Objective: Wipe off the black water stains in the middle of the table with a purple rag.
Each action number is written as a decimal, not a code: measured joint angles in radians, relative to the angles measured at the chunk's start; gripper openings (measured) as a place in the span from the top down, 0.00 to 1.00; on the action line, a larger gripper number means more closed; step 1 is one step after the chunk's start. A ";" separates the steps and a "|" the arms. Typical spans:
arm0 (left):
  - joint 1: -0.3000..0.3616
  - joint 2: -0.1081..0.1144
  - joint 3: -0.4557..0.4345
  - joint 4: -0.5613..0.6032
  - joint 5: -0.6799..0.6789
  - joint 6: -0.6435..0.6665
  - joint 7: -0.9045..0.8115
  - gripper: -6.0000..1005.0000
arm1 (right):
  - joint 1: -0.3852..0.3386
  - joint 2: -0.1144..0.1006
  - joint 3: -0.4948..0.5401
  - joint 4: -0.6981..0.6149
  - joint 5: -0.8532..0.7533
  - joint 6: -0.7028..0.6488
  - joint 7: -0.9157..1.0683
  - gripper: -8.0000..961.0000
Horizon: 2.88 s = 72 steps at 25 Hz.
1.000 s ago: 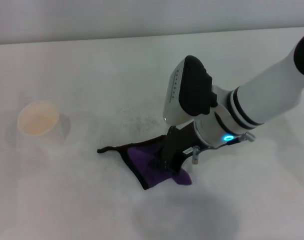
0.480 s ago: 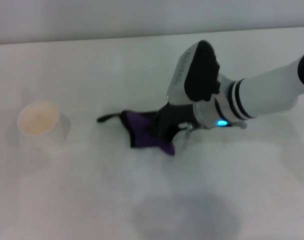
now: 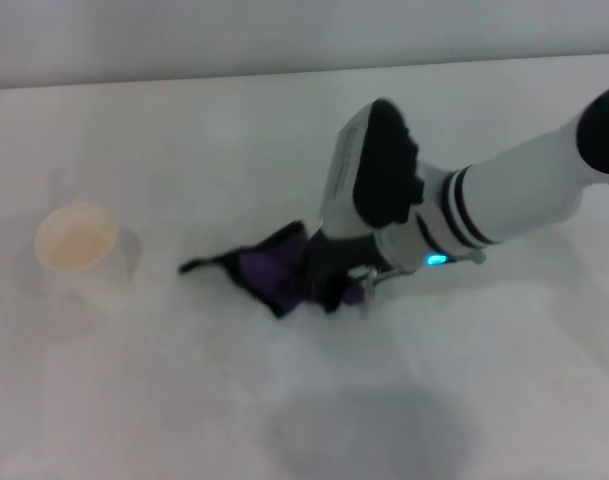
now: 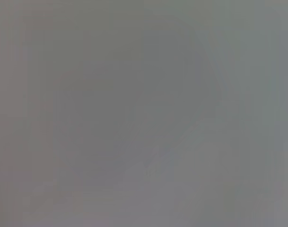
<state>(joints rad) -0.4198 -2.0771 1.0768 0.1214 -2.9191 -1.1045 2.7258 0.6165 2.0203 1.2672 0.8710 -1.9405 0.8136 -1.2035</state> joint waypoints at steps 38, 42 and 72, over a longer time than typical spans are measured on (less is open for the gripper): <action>-0.012 0.001 -0.014 0.015 -0.008 0.002 0.000 0.12 | -0.009 -0.034 0.293 -0.116 -0.001 -0.092 0.017 0.89; -0.011 0.002 -0.022 0.015 -0.008 0.001 0.000 0.12 | -0.011 -0.040 0.329 -0.114 -0.006 -0.043 0.004 0.88; -0.020 0.003 -0.024 0.011 -0.008 0.002 0.000 0.12 | -0.217 -0.011 0.896 -0.434 1.079 0.271 -0.835 0.15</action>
<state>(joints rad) -0.4395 -2.0739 1.0524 0.1326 -2.9268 -1.1029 2.7259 0.3995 2.0095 2.1634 0.4370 -0.8617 1.0841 -2.0382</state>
